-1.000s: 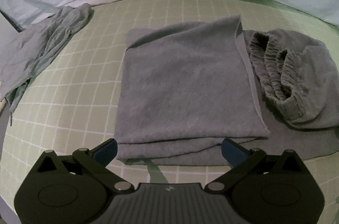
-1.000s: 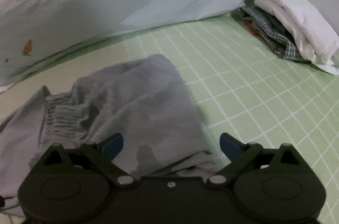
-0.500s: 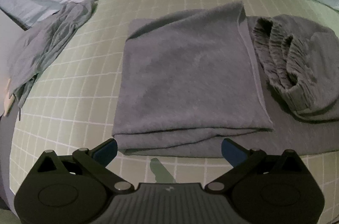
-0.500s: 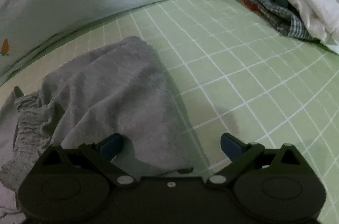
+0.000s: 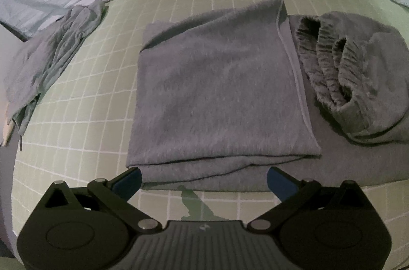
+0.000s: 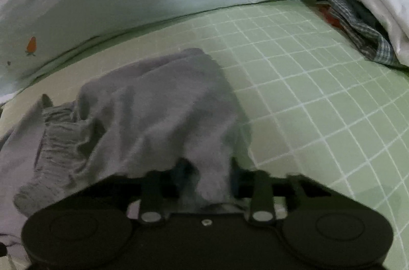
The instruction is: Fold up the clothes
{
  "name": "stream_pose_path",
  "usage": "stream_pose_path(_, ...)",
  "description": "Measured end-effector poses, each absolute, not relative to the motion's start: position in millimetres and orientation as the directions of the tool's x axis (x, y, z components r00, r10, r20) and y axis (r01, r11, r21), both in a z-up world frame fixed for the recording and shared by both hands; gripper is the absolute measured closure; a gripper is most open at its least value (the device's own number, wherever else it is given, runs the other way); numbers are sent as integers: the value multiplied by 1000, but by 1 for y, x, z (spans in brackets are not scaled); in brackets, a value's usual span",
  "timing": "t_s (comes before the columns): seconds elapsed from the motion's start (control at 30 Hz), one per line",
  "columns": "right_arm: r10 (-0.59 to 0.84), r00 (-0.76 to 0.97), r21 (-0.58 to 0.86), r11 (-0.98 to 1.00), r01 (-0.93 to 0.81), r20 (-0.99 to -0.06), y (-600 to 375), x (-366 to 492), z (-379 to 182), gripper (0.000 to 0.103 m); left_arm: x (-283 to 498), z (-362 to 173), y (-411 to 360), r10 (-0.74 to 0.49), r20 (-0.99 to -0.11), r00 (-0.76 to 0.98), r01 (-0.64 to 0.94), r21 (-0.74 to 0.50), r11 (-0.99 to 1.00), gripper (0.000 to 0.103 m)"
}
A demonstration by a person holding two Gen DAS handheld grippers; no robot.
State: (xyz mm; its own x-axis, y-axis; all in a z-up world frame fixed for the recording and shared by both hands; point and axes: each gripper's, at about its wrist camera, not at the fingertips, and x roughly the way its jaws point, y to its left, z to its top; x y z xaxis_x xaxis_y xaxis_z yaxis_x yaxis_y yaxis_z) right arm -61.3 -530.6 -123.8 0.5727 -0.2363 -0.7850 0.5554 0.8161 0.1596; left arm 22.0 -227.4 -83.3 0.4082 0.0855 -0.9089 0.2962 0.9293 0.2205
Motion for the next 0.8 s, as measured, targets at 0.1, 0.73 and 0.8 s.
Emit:
stream_pose_path(0.1, -242, 601, 150, 837, 527, -762, -521, -55, -111, 90, 25, -81, -218, 69, -909, 411, 267, 192, 944, 0)
stream_pose_path(0.73, 228, 595, 309, 950, 36, -771, -335, 41, -95, 76, 54, -62, -94, 69, -896, 440, -52, 51, 997, 0)
stream_pose_path(0.8, 247, 628, 344, 938, 34, -738, -345, 30, -84, 54, 55, -61, -96, 49, -892, 449, -45, 33, 998, 0)
